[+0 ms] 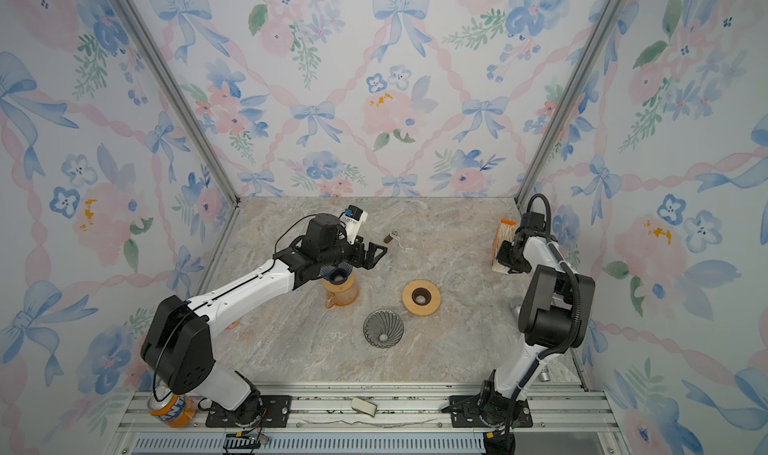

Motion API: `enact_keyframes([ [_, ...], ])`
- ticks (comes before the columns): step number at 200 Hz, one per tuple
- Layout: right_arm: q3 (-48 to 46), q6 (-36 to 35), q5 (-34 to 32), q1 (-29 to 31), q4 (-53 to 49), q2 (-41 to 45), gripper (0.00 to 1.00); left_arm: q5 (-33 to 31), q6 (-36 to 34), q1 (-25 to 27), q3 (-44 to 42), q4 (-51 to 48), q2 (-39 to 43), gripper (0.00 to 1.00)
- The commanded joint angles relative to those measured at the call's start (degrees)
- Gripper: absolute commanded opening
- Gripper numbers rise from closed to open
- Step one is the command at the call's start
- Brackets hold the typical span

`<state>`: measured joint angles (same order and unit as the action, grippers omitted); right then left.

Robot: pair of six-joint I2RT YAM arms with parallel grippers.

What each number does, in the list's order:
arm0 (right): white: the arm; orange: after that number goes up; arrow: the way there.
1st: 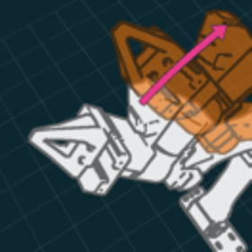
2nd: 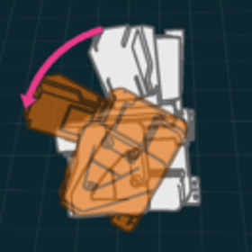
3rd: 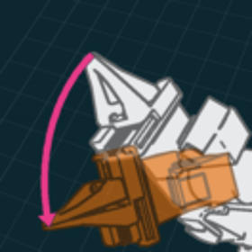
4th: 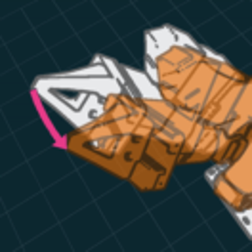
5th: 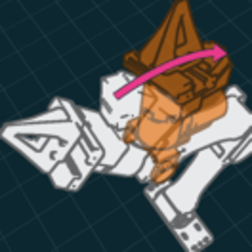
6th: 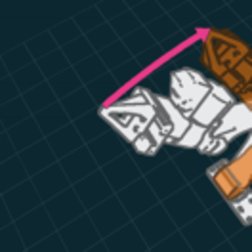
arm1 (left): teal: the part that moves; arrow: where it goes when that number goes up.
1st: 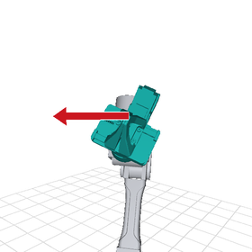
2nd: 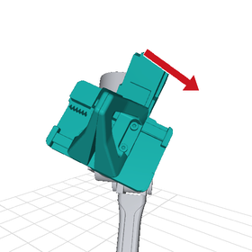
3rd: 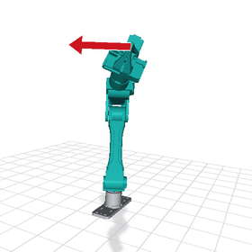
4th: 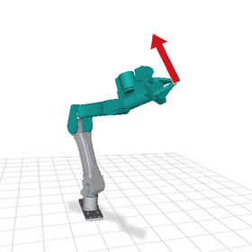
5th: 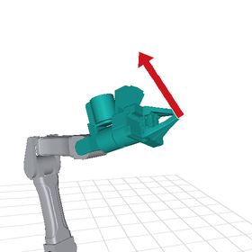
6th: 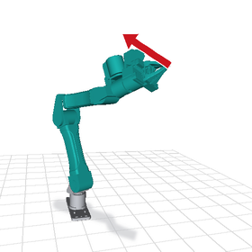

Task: Place the coffee filter in the dripper
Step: 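Lower the right gripper onto the filter stack and pinch a paper filter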

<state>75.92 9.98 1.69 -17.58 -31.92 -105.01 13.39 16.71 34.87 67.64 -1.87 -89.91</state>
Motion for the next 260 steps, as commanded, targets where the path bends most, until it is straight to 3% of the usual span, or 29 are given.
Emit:
enact_keyframes([
  [1, 1.78, -0.49, 0.42, -0.30, -1.48, -1.50, 0.23, 1.06, -0.45, 0.26, 1.96, -1.37, -1.60, 0.98],
  [141, 3.06, -0.85, -0.84, -0.28, 0.11, -4.14, 0.18, 1.63, -0.19, 0.29, 3.65, -2.34, -3.34, 0.98],
  [260, 1.30, -0.75, -0.18, -0.20, -0.88, 0.45, 0.01, 2.50, -0.80, 0.35, 3.74, -2.67, -3.09, 0.98],
])
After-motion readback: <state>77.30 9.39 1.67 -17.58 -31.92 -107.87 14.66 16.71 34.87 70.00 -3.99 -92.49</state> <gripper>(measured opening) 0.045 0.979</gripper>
